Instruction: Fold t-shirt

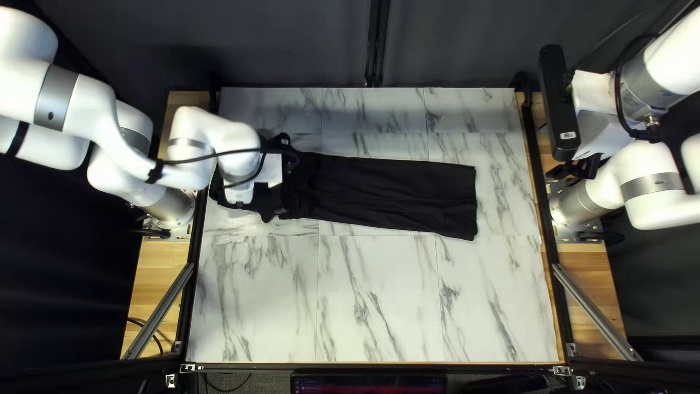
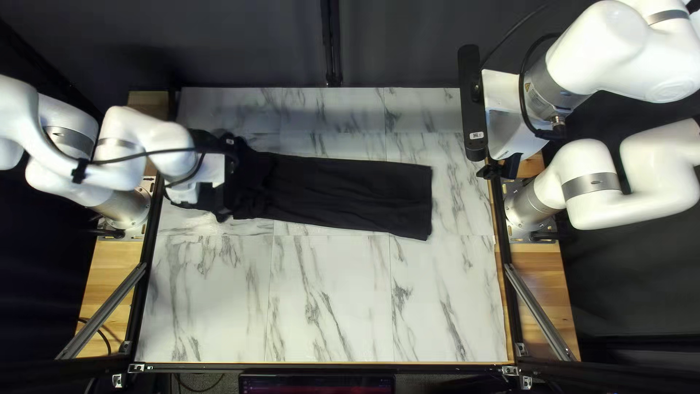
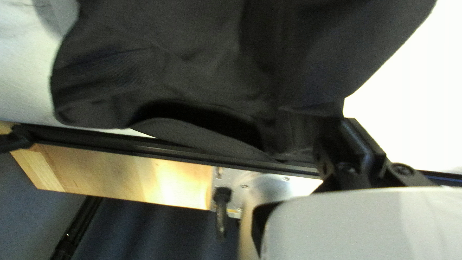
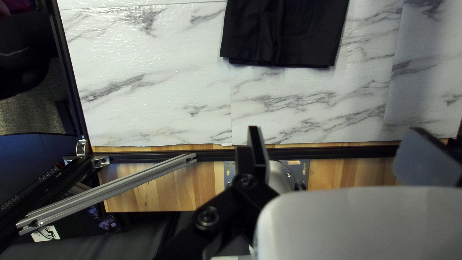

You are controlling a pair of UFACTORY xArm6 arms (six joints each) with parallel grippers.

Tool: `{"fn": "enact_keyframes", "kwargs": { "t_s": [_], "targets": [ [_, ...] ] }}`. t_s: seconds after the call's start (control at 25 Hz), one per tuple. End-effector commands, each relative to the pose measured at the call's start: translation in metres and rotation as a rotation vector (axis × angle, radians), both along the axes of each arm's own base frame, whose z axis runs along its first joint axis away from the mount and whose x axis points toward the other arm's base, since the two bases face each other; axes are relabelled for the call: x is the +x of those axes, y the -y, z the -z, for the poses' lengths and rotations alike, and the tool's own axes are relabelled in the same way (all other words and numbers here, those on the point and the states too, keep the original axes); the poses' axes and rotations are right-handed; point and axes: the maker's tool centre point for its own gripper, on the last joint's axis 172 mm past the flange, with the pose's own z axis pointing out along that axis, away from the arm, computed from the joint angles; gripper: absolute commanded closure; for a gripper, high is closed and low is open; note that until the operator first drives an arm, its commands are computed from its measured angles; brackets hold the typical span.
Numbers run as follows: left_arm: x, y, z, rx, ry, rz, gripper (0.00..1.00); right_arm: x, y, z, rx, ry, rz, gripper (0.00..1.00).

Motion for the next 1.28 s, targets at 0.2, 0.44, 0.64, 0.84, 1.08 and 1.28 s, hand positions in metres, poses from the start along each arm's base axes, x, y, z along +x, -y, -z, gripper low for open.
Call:
{"fn": "enact_keyframes", "kwargs": {
  "t_s": [0.2, 0.44, 0.64, 0.84, 1.08, 1.28],
  "targets": [
    [0.003, 0.028, -0.007, 0.029, 0.009, -0.004, 0.94, 0.000, 0.000, 0.000, 0.000, 0.000, 0.000, 0.00],
    [0.001, 0.028, -0.008, 0.045, 0.011, -0.014, 0.94, 0.000, 0.000, 0.000, 0.000, 0.000, 0.000, 0.00],
    [-0.001, 0.021, -0.008, 0.054, 0.014, -0.026, 0.94, 0.000, 0.000, 0.000, 0.000, 0.000, 0.000, 0.00],
    [-0.003, -0.014, -0.017, 0.065, 0.013, -0.039, 0.94, 0.000, 0.000, 0.000, 0.000, 0.000, 0.000, 0.00],
    [-0.003, -0.047, -0.014, 0.071, 0.020, -0.048, 0.94, 0.000, 0.000, 0.000, 0.000, 0.000, 0.000, 0.00],
    [-0.014, -0.075, -0.003, 0.075, 0.013, -0.077, 0.94, 0.000, 0.000, 0.000, 0.000, 0.000, 0.000, 0.00]
  ]
}}
